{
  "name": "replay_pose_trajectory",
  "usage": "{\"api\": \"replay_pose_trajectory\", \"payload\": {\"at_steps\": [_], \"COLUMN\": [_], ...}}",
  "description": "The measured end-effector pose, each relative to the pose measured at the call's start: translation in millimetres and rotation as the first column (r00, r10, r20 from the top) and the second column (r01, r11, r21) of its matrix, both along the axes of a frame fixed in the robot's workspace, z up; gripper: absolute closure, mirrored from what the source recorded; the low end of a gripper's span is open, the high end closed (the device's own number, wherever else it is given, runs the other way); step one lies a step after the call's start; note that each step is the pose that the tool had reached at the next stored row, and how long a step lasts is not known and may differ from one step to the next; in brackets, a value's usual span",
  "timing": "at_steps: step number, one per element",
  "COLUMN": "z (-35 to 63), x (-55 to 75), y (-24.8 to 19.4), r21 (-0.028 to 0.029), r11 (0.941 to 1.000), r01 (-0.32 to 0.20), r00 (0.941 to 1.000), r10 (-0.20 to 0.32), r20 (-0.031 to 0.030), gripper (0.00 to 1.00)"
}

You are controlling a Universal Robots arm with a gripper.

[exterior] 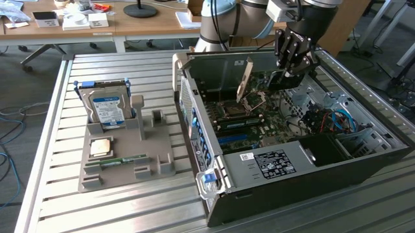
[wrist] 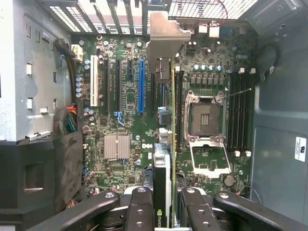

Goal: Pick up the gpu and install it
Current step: 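Insert the gpu into the slot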

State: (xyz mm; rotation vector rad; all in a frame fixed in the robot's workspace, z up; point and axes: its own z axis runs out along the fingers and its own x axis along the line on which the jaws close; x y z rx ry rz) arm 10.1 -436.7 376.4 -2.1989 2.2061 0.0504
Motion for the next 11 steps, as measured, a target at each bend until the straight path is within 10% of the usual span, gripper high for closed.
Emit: {"api": "replay_pose_trajectory", "payload": {"at_steps": [11], "z": [-4.7], "x": [-0.3], "y": [0.0], "r21": [0.0], "r11": [1.0], "r01": [0.0], "r00": [1.0], "r10": [0.0], "r20": [0.0], "gripper": [0.73]}}
